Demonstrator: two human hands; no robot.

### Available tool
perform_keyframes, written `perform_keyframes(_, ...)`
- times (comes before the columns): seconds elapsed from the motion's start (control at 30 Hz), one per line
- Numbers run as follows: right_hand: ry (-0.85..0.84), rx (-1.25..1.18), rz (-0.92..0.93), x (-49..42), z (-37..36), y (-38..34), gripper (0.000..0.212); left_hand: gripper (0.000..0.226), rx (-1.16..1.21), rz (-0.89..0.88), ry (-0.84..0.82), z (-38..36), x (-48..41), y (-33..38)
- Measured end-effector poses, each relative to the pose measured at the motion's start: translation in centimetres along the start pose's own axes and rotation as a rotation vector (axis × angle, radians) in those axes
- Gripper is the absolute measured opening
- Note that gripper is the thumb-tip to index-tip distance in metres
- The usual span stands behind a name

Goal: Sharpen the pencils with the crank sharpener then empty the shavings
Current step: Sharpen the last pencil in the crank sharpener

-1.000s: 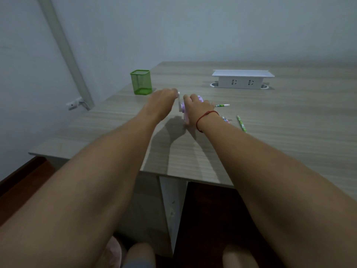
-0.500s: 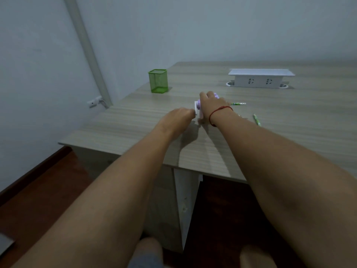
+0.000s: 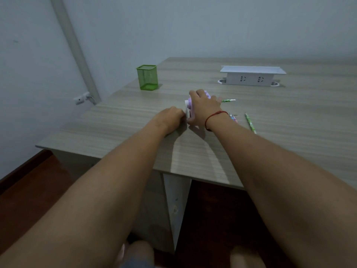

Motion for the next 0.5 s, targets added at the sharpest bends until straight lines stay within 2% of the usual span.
perform_keyframes(0.3,-0.042,0.000,-0.071,0.0,0.0,0.4,0.085,0.020,-0.253,-0.040,0.065,2.6,-2.9,0.2)
perform_keyframes(0.5,-0.060,-0.013,-0.091,0.3,0.2,0.3,0.080,0.018,-0.252,-0.067,0.182,4.4,-4.2,-0.3)
Point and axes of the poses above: each hand's wrist, its own x-axis away from the middle knuckle, its own z-axis out of the back of the hand, y = z × x, the point moved 10 cm from there along -x, towards the middle knuckle, and after that the axes turned 1 degree about y, right-handed, at the moved point
